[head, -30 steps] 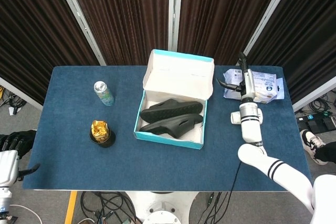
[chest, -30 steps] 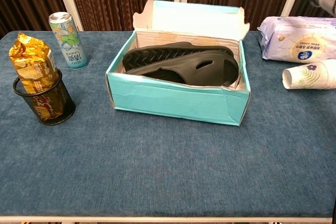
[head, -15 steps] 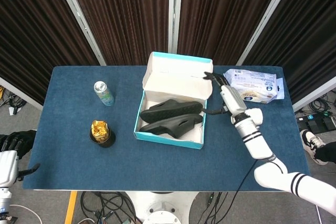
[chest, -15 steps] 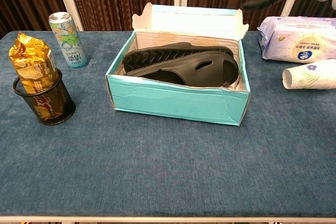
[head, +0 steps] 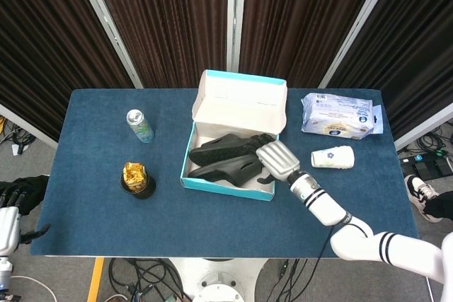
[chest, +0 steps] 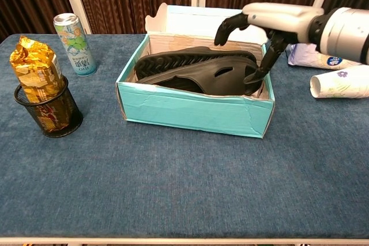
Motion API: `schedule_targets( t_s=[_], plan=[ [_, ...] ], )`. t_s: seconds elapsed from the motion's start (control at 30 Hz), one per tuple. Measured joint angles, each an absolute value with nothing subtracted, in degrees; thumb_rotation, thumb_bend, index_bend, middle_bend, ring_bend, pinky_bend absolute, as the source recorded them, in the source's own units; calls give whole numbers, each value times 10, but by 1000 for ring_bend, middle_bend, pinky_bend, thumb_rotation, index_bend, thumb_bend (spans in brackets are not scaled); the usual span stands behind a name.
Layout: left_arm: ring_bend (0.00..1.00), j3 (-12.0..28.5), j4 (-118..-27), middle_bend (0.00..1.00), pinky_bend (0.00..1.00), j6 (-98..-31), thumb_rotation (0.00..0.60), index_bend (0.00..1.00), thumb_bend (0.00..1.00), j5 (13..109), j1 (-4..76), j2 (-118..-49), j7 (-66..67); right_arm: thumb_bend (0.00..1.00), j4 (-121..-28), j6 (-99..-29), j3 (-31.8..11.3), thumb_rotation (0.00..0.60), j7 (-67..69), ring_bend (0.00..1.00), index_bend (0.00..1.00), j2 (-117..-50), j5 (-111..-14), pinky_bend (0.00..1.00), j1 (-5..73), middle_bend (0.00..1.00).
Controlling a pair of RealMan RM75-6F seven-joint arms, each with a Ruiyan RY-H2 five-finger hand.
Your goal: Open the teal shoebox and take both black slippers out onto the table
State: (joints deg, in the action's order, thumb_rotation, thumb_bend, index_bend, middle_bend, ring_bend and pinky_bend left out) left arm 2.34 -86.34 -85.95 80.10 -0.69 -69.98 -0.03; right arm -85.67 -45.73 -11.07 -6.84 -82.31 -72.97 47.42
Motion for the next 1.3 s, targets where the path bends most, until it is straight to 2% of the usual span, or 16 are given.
schedule_targets(
  t_s=[0.27, 0.53, 0.77, 1.0, 1.3],
  plan=[
    [106, 25, -851, 184, 83, -856, 600, 264, 0, 801, -6, -707, -10, 2, -852, -464, -102, 600, -176, 115, 266, -855, -695, 150, 496, 238],
    [106, 25, -842, 184, 83, -854, 600, 264, 0, 800, -6, -711, -17, 11, -820, -473, -101, 600, -227, 116, 266, -894, -668, 150, 513, 239],
    [106, 25, -835, 184, 83, -853, 600, 264, 0, 797, -10, -713, -24, 58, -788, -484, -96, 600, -251, 230, 265, -931, -662, 161, 523, 283],
    [106, 25, -828, 184, 83, -851, 600, 264, 0, 799, -9, -717, -32, 74, -774, -500, -87, 600, -263, 269, 264, -949, -672, 162, 520, 308],
    [106, 26, -819, 184, 83, -848, 600, 264, 0, 797, -9, -722, -38, 94, -764, -548, -78, 600, -270, 328, 330, -965, -704, 140, 506, 362]
  ],
)
